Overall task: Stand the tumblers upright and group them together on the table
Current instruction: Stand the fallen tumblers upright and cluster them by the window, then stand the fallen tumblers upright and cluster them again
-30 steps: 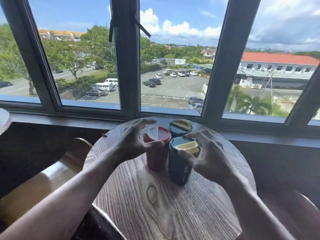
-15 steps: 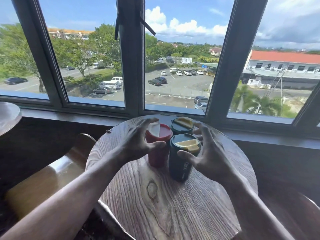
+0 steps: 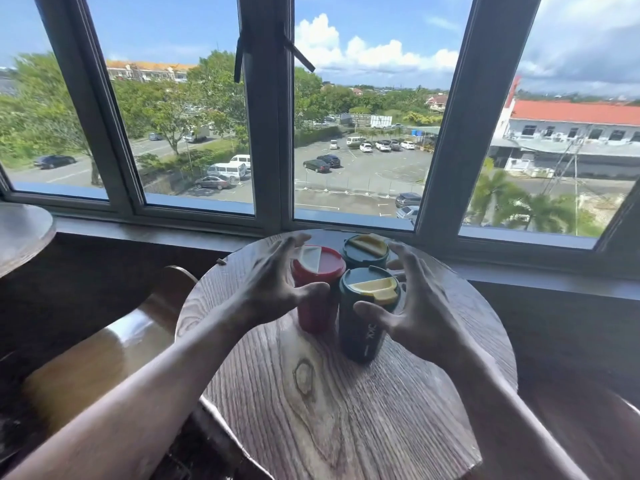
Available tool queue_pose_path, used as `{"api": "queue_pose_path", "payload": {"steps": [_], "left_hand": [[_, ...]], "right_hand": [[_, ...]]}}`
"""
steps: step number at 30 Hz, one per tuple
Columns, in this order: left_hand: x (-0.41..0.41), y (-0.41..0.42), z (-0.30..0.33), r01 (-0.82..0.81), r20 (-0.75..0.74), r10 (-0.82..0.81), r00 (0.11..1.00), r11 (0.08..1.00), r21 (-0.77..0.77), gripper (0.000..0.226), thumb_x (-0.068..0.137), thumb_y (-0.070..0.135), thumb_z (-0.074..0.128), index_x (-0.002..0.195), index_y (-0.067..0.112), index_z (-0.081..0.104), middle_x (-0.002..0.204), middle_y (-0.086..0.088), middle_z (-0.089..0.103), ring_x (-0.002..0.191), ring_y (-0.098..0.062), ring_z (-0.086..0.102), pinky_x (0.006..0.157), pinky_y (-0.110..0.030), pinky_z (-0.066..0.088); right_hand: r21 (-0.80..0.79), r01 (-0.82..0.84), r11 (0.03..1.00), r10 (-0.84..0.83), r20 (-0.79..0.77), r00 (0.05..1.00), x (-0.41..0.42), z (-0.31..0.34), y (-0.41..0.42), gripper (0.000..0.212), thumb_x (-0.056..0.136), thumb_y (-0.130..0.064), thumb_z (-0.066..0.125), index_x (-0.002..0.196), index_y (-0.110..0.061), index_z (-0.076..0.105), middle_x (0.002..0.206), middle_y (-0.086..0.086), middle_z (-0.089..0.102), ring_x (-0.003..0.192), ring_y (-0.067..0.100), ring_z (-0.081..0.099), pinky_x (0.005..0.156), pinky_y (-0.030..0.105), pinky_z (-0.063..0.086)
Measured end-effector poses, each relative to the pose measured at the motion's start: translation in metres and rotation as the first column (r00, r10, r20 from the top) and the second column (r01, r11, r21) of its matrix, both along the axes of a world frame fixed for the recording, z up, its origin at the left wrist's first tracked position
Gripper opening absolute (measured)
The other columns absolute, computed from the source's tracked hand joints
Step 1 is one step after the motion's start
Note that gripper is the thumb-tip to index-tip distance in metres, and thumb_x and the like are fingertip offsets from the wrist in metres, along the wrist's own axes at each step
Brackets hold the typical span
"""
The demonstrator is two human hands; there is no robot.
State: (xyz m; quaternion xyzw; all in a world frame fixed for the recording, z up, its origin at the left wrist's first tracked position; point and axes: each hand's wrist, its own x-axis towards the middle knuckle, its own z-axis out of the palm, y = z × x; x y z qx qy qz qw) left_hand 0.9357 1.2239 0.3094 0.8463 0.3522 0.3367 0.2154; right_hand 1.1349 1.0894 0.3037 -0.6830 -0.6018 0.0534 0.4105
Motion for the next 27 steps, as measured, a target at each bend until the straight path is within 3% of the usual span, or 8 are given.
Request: {"api": "queue_pose_path", "payload": {"steps": [3,5,9,11,14,18,22,27], "left_hand": [[-0.007,-0.006,-0.003,-0.007,0.024,0.008,1.0,0.999,-0.042,0.084,0.066,0.051,0.081,0.137,0.033,0.039,0.141,0.005,0.047,0.126,-0.014,0.046,0.105,-0.042,0.041],[-0.015,-0.015,-0.002,-0.037,0.046,0.039,0.998,0.998,-0.048,0.083,0.069,0.048,0.08,0.138,0.034,0.038,0.144,0.006,0.044,0.129,-0.013,0.044,0.108,-0.041,0.039],[-0.043,-0.045,-0.008,-0.153,0.013,0.154,0.988,0.988,-0.029,0.077,0.071,0.056,0.075,0.137,0.034,0.041,0.143,0.01,0.044,0.128,-0.01,0.047,0.108,-0.042,0.039],[-0.063,-0.068,-0.022,-0.211,-0.008,0.211,0.977,0.976,-0.06,0.074,0.069,0.064,0.071,0.134,0.037,0.045,0.137,0.015,0.047,0.126,-0.009,0.049,0.108,-0.048,0.037],[-0.099,-0.112,-0.055,-0.338,0.028,0.344,0.938,0.932,-0.131,0.066,0.074,0.048,0.076,0.132,0.03,0.051,0.128,0.019,0.049,0.124,-0.004,0.047,0.106,-0.03,0.037],[-0.155,-0.174,-0.111,-0.576,-0.026,0.584,0.812,0.792,-0.202,0.056,0.074,0.037,0.073,0.126,0.023,0.058,0.124,0.01,0.058,0.115,-0.003,0.053,0.1,-0.015,0.036],[-0.206,-0.234,-0.17,-0.739,-0.17,0.727,0.665,0.607,-0.293,0.051,0.074,0.022,0.076,0.123,0.014,0.061,0.122,-0.001,0.062,0.114,-0.012,0.056,0.097,-0.007,0.03],[-0.259,-0.291,-0.241,-0.826,-0.37,0.772,0.516,0.335,-0.453,0.055,0.078,0.025,0.071,0.129,0.015,0.055,0.134,-0.003,0.055,0.124,-0.019,0.051,0.106,-0.026,0.036]], "right_hand": [[0.019,0.016,1.0,-0.016,0.033,0.999,-0.005,0.005,-0.005,0.095,0.069,-0.052,0.081,0.144,-0.041,0.025,0.131,-0.009,0.043,0.114,0.004,0.043,0.092,0.027,0.033],[0.047,0.019,0.999,-0.022,0.068,0.997,-0.012,0.007,-0.009,0.091,0.071,-0.05,0.08,0.144,-0.041,0.027,0.134,-0.009,0.04,0.116,0.003,0.038,0.095,0.028,0.033],[0.156,-0.02,0.987,-0.009,0.179,0.984,-0.041,0.006,-0.02,0.074,0.076,-0.043,0.076,0.14,-0.027,0.041,0.14,0.0,0.038,0.128,0.019,0.039,0.101,0.032,0.034],[0.177,-0.107,0.978,0.067,0.22,0.973,-0.067,-0.002,-0.031,0.066,0.08,-0.039,0.074,0.136,-0.018,0.048,0.138,0.003,0.042,0.126,0.022,0.042,0.101,0.029,0.033],[0.037,-0.347,0.937,0.331,0.219,0.918,-0.114,-0.028,-0.044,0.059,0.083,-0.039,0.069,0.136,-0.02,0.048,0.142,0.001,0.043,0.132,0.018,0.039,0.104,0.023,0.029],[-0.136,-0.596,0.792,0.607,0.069,0.791,-0.179,-0.08,-0.059,0.053,0.086,-0.037,0.063,0.135,-0.022,0.049,0.144,-0.003,0.042,0.133,0.013,0.04,0.106,0.016,0.03],[-0.209,-0.715,0.667,0.729,-0.02,0.685,-0.238,-0.135,-0.061,0.046,0.084,-0.026,0.066,0.128,-0.017,0.057,0.137,0.001,0.05,0.124,0.019,0.051,0.103,0.033,0.044],[-0.5,-0.697,0.514,0.803,-0.005,0.596,-0.301,-0.225,-0.066,0.048,0.085,-0.025,0.063,0.131,-0.015,0.053,0.133,0.004,0.05,0.123,0.025,0.05,0.1,0.04,0.045]]}}
